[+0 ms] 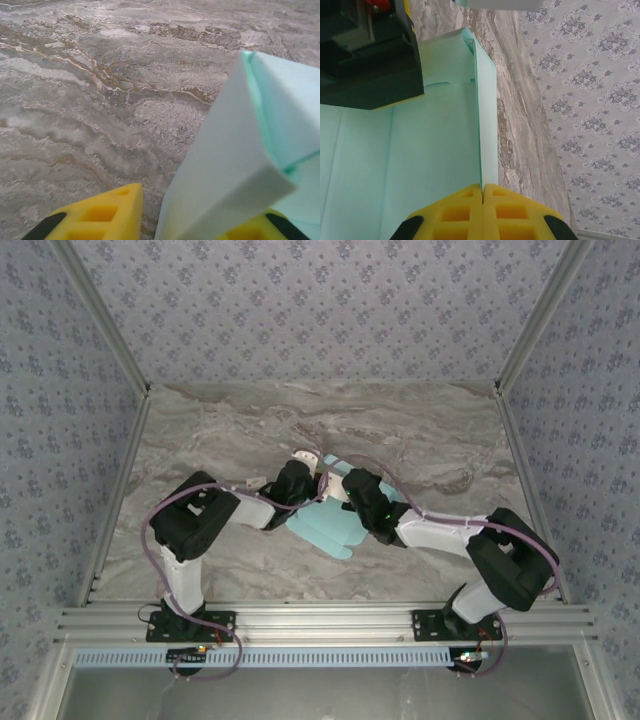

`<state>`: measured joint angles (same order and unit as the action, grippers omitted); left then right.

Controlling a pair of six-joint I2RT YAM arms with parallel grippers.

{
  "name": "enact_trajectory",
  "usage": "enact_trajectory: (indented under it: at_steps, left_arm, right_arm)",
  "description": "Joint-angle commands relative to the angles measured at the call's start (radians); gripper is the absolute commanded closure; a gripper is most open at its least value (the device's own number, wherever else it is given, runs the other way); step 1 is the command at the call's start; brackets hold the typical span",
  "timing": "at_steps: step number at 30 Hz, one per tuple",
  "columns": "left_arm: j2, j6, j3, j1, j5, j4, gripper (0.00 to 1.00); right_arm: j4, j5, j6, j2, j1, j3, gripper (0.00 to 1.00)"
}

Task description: Fold the paper box

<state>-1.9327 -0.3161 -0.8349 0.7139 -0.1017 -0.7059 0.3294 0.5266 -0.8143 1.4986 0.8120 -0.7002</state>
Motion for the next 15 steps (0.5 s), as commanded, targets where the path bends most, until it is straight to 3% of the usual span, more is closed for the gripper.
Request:
enact_trajectory:
  at_steps: [1, 9, 15]
  left_arm:
    - [-0.039, 0.010, 0.010, -0.061, 0.023, -0.054, 0.68]
    - [-0.051, 0.014, -0.006, -0.080, 0.028, -0.041, 0.70]
    - [-0.041, -0.076, 0.010, -0.061, -0.168, -0.040, 0.79]
  right_arm:
    - [-0.088, -0.016, 0.036, -0.025, 0.011, 0.022, 1.00]
    - [-0.093, -0.030, 0.039, -0.025, 0.007, 0.015, 1.00]
    - [-0.126, -0.058, 0.085, -0.038, 0.010, 0.013, 1.00]
